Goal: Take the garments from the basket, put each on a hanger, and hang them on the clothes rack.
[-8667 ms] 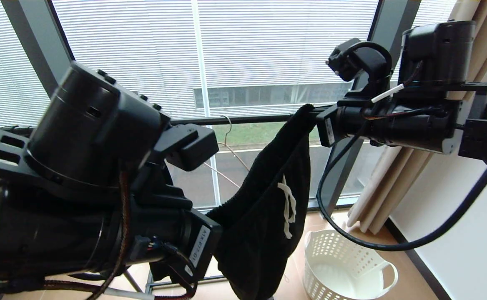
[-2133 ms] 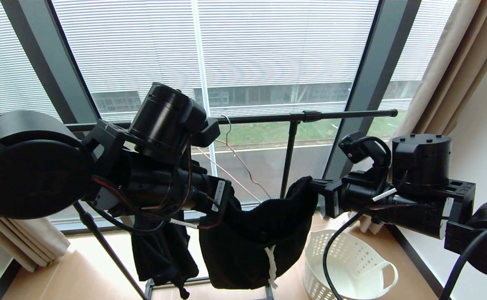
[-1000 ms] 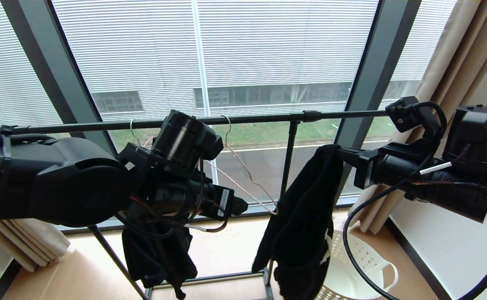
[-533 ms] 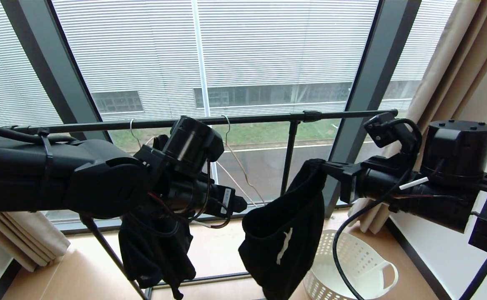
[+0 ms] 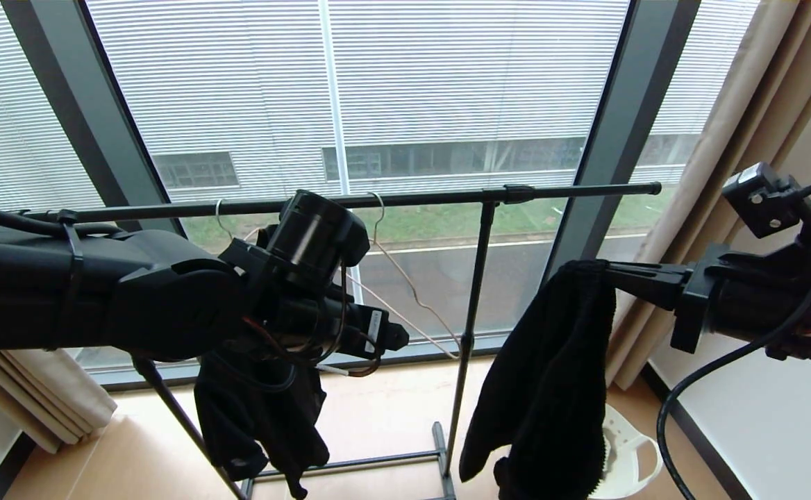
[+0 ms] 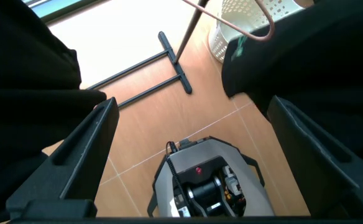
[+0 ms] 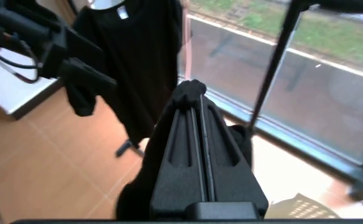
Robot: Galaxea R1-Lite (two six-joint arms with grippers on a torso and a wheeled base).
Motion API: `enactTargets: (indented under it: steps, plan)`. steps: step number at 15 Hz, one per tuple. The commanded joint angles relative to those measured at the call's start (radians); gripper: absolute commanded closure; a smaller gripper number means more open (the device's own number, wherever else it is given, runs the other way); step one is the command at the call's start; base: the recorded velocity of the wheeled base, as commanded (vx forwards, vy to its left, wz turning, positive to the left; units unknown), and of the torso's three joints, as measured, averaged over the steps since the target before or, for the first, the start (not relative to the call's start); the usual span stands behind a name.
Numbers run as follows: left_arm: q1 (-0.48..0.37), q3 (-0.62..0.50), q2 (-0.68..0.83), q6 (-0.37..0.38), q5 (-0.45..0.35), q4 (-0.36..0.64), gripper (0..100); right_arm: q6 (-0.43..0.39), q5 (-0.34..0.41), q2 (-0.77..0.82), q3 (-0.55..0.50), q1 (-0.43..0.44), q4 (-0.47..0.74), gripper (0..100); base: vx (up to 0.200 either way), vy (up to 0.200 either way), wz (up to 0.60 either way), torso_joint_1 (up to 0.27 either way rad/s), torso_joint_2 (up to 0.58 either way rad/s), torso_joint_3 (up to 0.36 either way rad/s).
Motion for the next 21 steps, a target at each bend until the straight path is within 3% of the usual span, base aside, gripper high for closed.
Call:
enactTargets:
  steps: [1, 3, 5, 6, 15, 21]
  plan:
    - [0.002, 0.003, -0.002, 0.000, 0.000, 0.000, 0, -0.016, 0.003, 0.039, -0.020, -0.051, -0.003, 100, 0.000, 0.000, 0.00, 0.000, 0.00, 0.000]
    - [0.001, 0.003, -0.002, 0.000, 0.000, 0.000, 0, -0.012, -0.026, 0.101, -0.048, -0.051, -0.012, 100, 0.000, 0.000, 0.00, 0.000, 0.00, 0.000]
    - [0.001, 0.004, -0.003, 0.000, 0.000, 0.002, 0, 0.074, -0.127, 0.174, -0.100, -0.050, -0.022, 100, 0.000, 0.000, 0.00, 0.000, 0.00, 0.000]
    - [0.001, 0.004, -0.003, 0.000, 0.000, 0.002, 0, 0.099, -0.139, 0.187, -0.106, -0.050, -0.040, 100, 0.000, 0.000, 0.00, 0.000, 0.00, 0.000]
    - [0.001, 0.000, 0.000, -0.017, 0.000, 0.000, 0, 0.103, -0.144, 0.194, -0.099, -0.064, -0.075, 100, 0.000, 0.000, 0.00, 0.000, 0.00, 0.000]
    - [-0.001, -0.115, 0.092, -0.020, 0.049, 0.000, 0, 0.102, -0.144, 0.190, -0.100, -0.085, -0.077, 100, 0.000, 0.000, 0.00, 0.000, 0.00, 0.000]
